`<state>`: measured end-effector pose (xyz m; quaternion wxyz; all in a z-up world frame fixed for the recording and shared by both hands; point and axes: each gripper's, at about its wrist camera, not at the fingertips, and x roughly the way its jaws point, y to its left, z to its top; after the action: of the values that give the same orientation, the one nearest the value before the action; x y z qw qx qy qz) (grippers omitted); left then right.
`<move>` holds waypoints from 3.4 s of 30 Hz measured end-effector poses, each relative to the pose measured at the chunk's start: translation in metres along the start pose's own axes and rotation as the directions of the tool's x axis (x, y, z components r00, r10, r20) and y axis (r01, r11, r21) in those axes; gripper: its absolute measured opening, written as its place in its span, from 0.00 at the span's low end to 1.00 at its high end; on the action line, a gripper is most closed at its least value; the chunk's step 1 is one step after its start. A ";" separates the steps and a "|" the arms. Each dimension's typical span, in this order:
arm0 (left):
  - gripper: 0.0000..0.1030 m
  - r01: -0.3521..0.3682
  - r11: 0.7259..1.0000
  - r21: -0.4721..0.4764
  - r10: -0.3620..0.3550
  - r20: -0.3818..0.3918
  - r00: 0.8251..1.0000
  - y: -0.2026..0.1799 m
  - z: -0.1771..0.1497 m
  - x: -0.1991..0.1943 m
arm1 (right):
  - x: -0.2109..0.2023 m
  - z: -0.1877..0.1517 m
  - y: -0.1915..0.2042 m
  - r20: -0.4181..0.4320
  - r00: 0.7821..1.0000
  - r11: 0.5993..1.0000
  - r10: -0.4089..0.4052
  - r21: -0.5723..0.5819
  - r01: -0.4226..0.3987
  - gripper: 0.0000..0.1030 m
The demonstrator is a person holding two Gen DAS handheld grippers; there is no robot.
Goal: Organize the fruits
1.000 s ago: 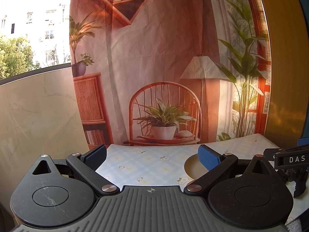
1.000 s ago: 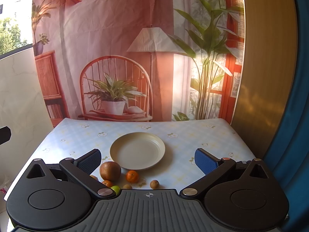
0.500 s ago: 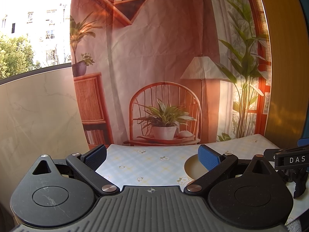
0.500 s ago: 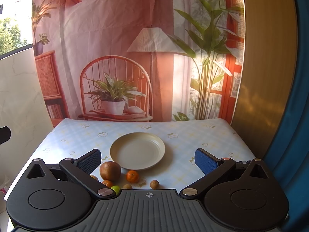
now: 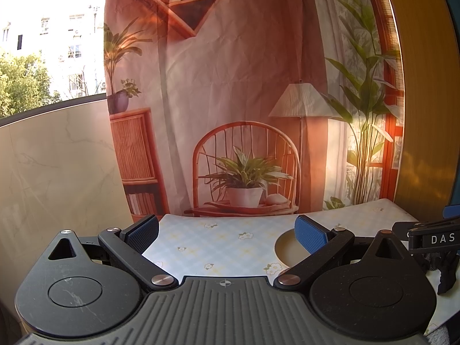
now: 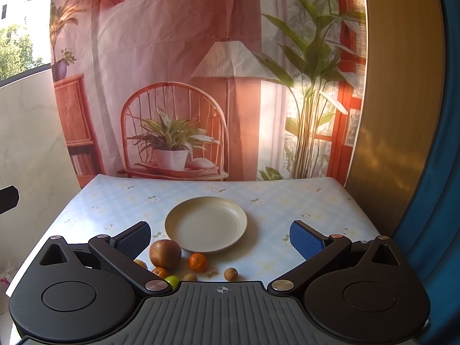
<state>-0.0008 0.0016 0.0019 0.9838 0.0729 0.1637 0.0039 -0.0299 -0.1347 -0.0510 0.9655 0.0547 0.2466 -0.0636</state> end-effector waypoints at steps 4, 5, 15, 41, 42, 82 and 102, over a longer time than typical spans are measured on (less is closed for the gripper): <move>0.99 0.000 1.000 -0.001 0.000 0.001 1.000 0.001 0.000 0.000 | 0.000 0.000 0.000 0.001 1.000 1.000 0.001 0.002 -0.001 1.00; 0.99 0.000 1.000 -0.001 0.000 0.000 1.000 0.000 0.000 0.000 | 0.000 0.000 0.001 0.001 1.000 1.000 0.000 0.001 0.000 1.00; 0.99 0.004 1.000 0.006 -0.004 -0.003 1.000 -0.001 -0.002 0.012 | 0.012 -0.006 -0.005 0.025 0.998 0.998 0.049 0.032 -0.050 1.00; 0.96 0.078 0.995 -0.056 -0.086 -0.152 0.985 0.001 -0.056 0.146 | 0.137 -0.054 -0.035 0.068 0.997 0.996 0.028 0.086 -0.034 1.00; 0.95 0.080 0.995 -0.055 -0.088 -0.153 0.984 0.000 -0.058 0.147 | 0.140 -0.055 -0.035 0.057 0.998 0.995 0.035 0.088 -0.040 1.00; 0.95 0.016 0.998 -0.065 -0.031 -0.241 0.970 -0.011 -0.096 0.185 | 0.204 -0.107 -0.066 -0.041 0.990 0.991 0.134 -0.012 -0.134 0.93; 0.89 0.054 0.995 -0.088 -0.076 -0.267 0.961 -0.017 -0.111 0.190 | 0.233 -0.129 -0.075 -0.056 0.948 0.950 0.313 0.018 -0.312 0.47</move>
<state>0.1433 0.0068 -0.1660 0.9540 0.0269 0.2983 -0.0119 0.1013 -0.2130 -0.2813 0.9555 0.0990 0.2627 0.0906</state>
